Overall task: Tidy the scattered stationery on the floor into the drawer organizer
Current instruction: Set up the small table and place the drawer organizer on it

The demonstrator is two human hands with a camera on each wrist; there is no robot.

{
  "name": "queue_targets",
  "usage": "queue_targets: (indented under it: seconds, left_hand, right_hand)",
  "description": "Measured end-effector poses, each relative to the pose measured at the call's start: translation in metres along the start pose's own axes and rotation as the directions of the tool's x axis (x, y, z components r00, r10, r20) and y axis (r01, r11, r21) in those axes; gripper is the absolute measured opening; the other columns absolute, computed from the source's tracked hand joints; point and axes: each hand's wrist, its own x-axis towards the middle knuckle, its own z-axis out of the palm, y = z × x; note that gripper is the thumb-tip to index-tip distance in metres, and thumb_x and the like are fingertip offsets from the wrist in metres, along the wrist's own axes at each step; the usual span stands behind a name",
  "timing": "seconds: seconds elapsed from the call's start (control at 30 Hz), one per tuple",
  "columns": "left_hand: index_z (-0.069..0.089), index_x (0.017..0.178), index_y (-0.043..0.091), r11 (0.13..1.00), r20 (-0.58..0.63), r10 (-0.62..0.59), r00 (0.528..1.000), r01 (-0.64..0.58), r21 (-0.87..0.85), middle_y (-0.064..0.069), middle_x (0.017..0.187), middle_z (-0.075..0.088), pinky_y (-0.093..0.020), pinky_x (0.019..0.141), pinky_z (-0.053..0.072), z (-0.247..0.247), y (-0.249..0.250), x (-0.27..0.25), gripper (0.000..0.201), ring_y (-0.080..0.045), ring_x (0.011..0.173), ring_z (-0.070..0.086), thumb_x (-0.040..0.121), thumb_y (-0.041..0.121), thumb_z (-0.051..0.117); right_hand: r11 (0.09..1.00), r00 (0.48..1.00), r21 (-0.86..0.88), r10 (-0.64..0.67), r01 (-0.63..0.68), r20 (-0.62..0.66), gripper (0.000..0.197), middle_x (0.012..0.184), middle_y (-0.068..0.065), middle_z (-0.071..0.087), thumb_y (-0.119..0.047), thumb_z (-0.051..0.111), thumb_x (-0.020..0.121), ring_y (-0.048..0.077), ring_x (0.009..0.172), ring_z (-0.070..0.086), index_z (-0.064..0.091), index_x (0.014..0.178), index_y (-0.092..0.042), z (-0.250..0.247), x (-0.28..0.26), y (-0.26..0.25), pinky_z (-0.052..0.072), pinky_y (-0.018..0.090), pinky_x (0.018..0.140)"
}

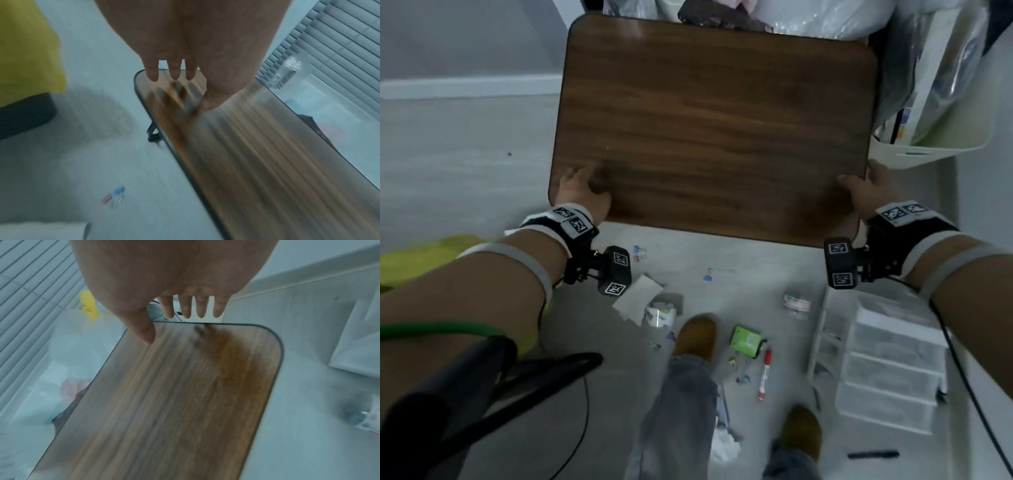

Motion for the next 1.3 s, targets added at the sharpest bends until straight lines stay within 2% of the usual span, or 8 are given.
queue_targets:
  seconds: [0.2, 0.3, 0.47, 0.57, 0.8, 1.0, 1.13, 1.3]
  left_hand:
    - [0.046, 0.143, 0.031, 0.989, 0.191, 0.03, 0.981, -0.002, -0.146, -0.004, 0.148, 0.046, -0.028, 0.09, 0.046, 0.029, 0.04, -0.148, 0.052, -0.027, 0.117, 0.057, 0.093, 0.031, 0.06]
    - [0.054, 0.137, 0.031, 0.966, 0.208, 0.013, 0.978, 0.042, -0.257, -0.006, 0.129, 0.06, -0.025, 0.078, 0.045, 0.034, 0.052, -0.222, 0.044, -0.019, 0.092, 0.058, 0.094, 0.029, 0.06]
    - [0.063, 0.126, 0.025, 0.942, 0.166, 0.0, 0.986, 0.055, -0.332, -0.002, 0.137, 0.055, -0.022, 0.088, 0.044, 0.044, 0.04, -0.333, 0.032, -0.022, 0.115, 0.059, 0.093, 0.024, 0.059]
    - [0.067, 0.12, 0.019, 0.93, 0.163, -0.01, 0.987, 0.069, -0.361, 0.0, 0.118, 0.062, -0.006, 0.064, 0.042, 0.059, 0.026, -0.394, 0.028, -0.017, 0.096, 0.06, 0.093, 0.019, 0.06]
    - [0.069, 0.113, 0.01, 0.921, 0.25, -0.06, 0.966, 0.15, -0.36, -0.002, 0.097, 0.063, -0.001, 0.052, 0.039, 0.125, -0.007, -0.453, 0.022, -0.007, 0.07, 0.055, 0.093, 0.012, 0.06]
    - [0.068, 0.088, 0.021, 0.902, 0.4, 0.02, 0.916, 0.157, -0.403, -0.005, 0.09, 0.072, -0.033, 0.082, 0.053, 0.237, 0.017, -0.427, 0.008, -0.029, 0.095, 0.069, 0.087, 0.014, 0.065]
    - [0.067, 0.113, 0.016, 0.9, 0.454, 0.166, 0.875, 0.054, -0.433, -0.004, 0.101, 0.07, -0.026, 0.083, 0.049, 0.329, 0.062, -0.397, 0.025, -0.024, 0.092, 0.065, 0.088, 0.021, 0.067]
    - [0.026, 0.153, 0.026, 0.92, 0.53, 0.256, 0.809, -0.034, -0.392, -0.009, 0.154, 0.038, -0.032, 0.109, 0.033, 0.422, 0.119, -0.375, 0.071, -0.027, 0.138, 0.041, 0.093, 0.034, 0.062]
  right_hand:
    - [0.993, 0.977, -0.105, -0.026, 0.05, 0.214, 0.086, 0.141, 0.006, 0.053, -0.054, 0.07, 0.065, 0.022, 0.115, 0.055, 0.049, 0.141, -0.022, -0.041, -0.056, 0.041, 0.044, 0.034, 0.099]
    - [0.953, 0.938, -0.252, -0.079, 0.171, 0.338, 0.058, 0.126, 0.005, 0.054, -0.032, 0.069, 0.087, 0.014, 0.096, 0.054, 0.051, 0.139, -0.014, -0.069, -0.11, 0.046, 0.04, 0.013, 0.076]
    - [0.848, 0.857, -0.381, -0.151, 0.369, 0.494, 0.045, 0.141, 0.003, 0.054, -0.031, 0.063, 0.092, 0.022, 0.127, 0.051, 0.058, 0.135, -0.02, -0.123, -0.185, 0.08, 0.035, 0.023, 0.097]
    - [0.804, 0.854, -0.452, -0.127, 0.386, 0.504, 0.042, 0.14, 0.005, 0.056, -0.025, 0.062, 0.093, 0.023, 0.127, 0.052, 0.059, 0.133, -0.014, -0.146, -0.214, 0.117, 0.032, 0.02, 0.092]
    - [0.695, 0.888, -0.636, -0.005, 0.334, 0.461, 0.034, 0.129, 0.016, 0.062, -0.022, 0.057, 0.094, 0.032, 0.115, 0.058, 0.063, 0.124, -0.007, -0.158, -0.221, 0.215, 0.042, 0.031, 0.095]
    - [0.806, 0.962, -0.589, 0.108, 0.063, 0.25, 0.042, 0.127, 0.014, 0.062, -0.02, 0.063, 0.088, 0.029, 0.106, 0.06, 0.056, 0.129, -0.011, -0.151, -0.181, 0.312, 0.039, 0.024, 0.08]
    - [0.871, 0.989, -0.476, 0.149, -0.119, 0.025, 0.059, 0.137, 0.018, 0.053, -0.03, 0.065, 0.085, 0.035, 0.117, 0.056, 0.044, 0.138, -0.015, -0.15, -0.133, 0.374, 0.046, 0.035, 0.096]
    - [0.894, 0.963, -0.36, 0.259, -0.267, -0.073, 0.067, 0.142, 0.023, 0.047, -0.038, 0.056, 0.092, 0.04, 0.123, 0.05, 0.036, 0.144, -0.001, -0.156, -0.078, 0.428, 0.04, 0.04, 0.1]
